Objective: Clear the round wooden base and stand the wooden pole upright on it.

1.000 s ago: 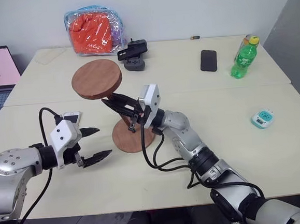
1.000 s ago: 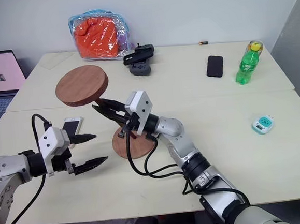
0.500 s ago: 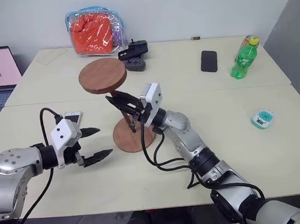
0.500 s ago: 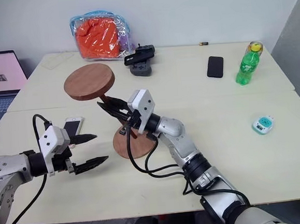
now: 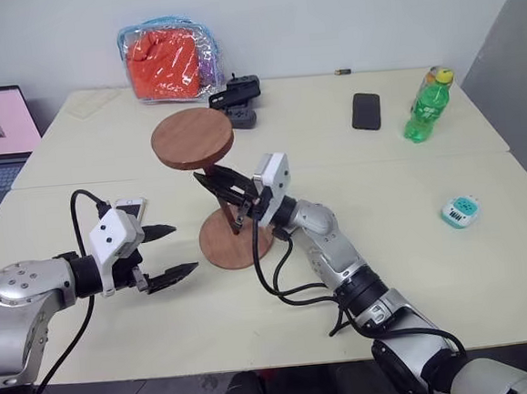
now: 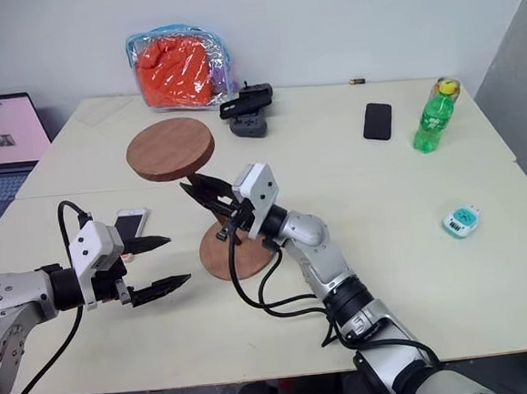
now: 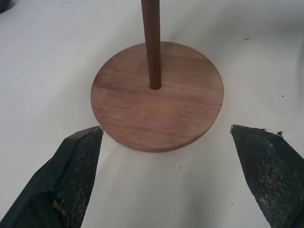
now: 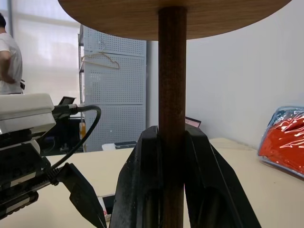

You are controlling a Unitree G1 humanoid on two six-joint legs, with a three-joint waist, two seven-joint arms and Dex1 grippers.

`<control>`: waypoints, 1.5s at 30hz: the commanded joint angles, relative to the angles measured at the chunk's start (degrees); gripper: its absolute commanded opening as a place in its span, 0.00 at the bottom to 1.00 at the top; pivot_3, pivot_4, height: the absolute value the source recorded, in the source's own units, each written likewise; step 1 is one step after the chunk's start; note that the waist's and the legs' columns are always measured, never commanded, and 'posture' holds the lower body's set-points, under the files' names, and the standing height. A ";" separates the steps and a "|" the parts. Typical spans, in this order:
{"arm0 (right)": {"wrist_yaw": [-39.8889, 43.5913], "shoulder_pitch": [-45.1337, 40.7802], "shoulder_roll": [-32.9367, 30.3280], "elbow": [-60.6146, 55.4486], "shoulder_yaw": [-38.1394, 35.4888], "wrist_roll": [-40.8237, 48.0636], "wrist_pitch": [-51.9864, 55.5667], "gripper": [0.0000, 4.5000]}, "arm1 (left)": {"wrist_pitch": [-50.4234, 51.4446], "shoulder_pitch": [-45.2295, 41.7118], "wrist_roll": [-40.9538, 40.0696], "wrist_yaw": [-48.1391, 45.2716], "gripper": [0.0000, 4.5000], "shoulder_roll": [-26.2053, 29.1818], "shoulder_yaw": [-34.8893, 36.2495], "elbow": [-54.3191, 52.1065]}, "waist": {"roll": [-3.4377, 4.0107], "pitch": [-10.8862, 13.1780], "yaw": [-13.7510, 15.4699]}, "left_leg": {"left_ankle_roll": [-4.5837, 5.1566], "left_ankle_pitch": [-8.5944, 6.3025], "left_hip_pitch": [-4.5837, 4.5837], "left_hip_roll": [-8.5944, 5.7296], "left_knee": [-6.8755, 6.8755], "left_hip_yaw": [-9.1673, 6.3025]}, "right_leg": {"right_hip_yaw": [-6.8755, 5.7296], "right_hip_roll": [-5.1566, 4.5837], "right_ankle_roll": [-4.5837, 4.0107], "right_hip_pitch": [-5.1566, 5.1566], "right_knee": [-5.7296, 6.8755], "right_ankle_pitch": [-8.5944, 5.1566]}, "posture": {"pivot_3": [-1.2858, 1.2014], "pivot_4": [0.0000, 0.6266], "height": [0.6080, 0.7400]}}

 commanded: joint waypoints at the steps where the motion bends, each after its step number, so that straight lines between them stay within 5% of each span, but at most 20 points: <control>1: 0.66 3.44 0.64 4.22 2.19 -3.91 4.62 0.05 | -0.47 -0.68 -0.46 0.31 1.00 0.42 0.91 -1.43 | 0.07 -0.14 0.00 | 0.00 0.00 0.01 0.00 0.00 0.00 | 0.00 0.00 0.00 0.00 0.00 0.00 | 0.52 0.24 1.00; 15: 1.73 6.25 0.26 -6.85 3.36 -4.00 10.92 0.05 | -1.02 -1.00 -0.05 0.48 1.00 0.27 0.59 -1.03 | 0.14 -0.18 -0.09 | 0.01 -0.01 0.15 -0.01 -0.05 -0.02 | 0.02 0.05 0.00 0.17 -0.08 0.00 | 0.52 0.24 1.00; 16: 1.77 6.17 0.37 -7.40 3.21 -3.88 11.36 0.21 | -1.10 -0.99 0.02 0.47 1.00 0.29 0.58 -1.00 | 0.14 -0.18 -0.15 | 0.01 -0.01 0.16 -0.01 -0.07 -0.02 | 0.02 0.08 0.00 0.17 -0.08 -0.01 | 0.52 0.24 1.00; 29: 3.53 5.58 1.14 -9.01 1.52 -3.86 15.16 0.93 | -1.29 -1.09 0.36 0.41 1.00 0.29 0.38 -0.89 | 0.17 -0.09 -0.13 | 0.01 -0.01 -0.09 -0.01 -0.06 -0.05 | 0.04 0.21 -0.01 -0.09 -0.06 -0.01 | 0.52 0.24 1.00; 45: 1.96 5.11 -4.16 -11.95 -0.75 -6.31 21.10 0.93 | -0.99 -2.21 -0.40 1.13 1.00 -0.19 0.98 -1.26 | 0.17 -0.09 0.04 | 0.01 -0.01 -0.09 -0.01 -0.05 -0.05 | 0.04 0.21 -0.01 -0.08 -0.06 -0.01 | 0.52 0.24 1.00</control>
